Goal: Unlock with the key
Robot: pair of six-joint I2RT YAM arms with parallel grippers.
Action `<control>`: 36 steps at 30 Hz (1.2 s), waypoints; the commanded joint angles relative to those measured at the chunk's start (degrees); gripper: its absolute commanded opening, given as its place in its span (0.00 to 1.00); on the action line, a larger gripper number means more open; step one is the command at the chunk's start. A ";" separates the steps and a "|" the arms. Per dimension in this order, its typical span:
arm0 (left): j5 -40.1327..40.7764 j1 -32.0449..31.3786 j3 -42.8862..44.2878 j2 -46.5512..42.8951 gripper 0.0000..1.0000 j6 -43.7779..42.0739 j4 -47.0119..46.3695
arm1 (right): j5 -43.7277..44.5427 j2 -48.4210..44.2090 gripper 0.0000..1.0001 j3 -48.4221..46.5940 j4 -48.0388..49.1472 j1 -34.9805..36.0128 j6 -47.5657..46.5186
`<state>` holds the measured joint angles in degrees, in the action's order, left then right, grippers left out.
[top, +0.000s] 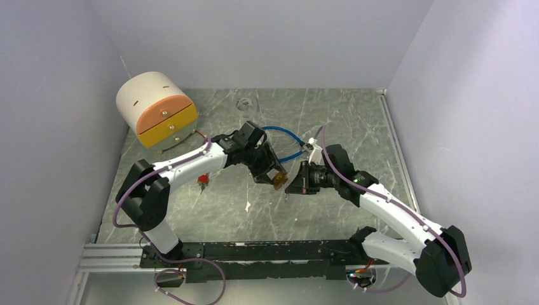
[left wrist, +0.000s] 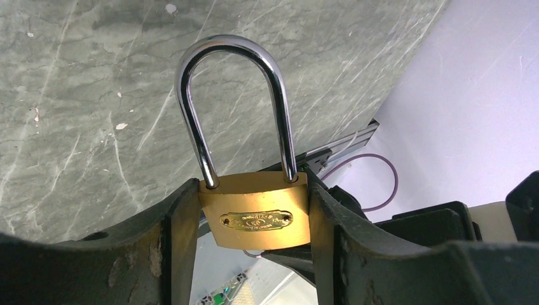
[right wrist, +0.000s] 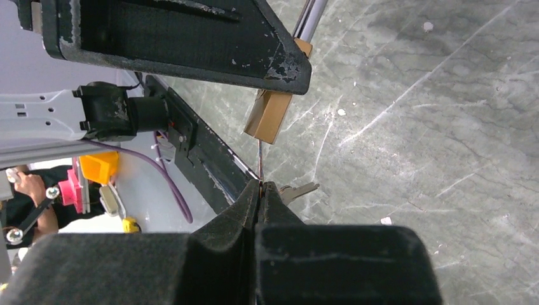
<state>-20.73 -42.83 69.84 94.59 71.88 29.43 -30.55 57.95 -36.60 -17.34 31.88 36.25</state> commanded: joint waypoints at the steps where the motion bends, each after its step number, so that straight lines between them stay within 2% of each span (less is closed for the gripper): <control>1: -2.64 -1.21 0.55 -3.53 0.05 1.50 -3.78 | 4.51 -0.28 0.00 -3.99 -1.17 -0.02 2.51; 11: 0.93 -3.05 0.01 -4.37 0.03 4.72 -5.36 | 5.14 5.10 0.00 -8.04 -5.86 -0.35 7.79; 18: 0.84 -3.96 -0.70 -4.84 0.03 6.52 -7.89 | 6.55 8.43 0.00 -9.77 -4.66 -0.53 9.68; 31: -1.46 -4.22 2.58 -5.26 0.03 -0.62 -3.42 | -0.55 15.92 0.00 -17.50 -6.77 -3.21 4.51; 36: -2.12 -4.26 1.75 -6.58 0.02 0.79 -5.87 | -0.96 16.83 0.00 -18.02 -5.90 -3.67 3.75</control>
<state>-13.87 -45.04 68.88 93.34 73.19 27.38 -32.25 74.32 -51.35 -30.15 29.10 41.52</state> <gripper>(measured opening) 0.588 0.009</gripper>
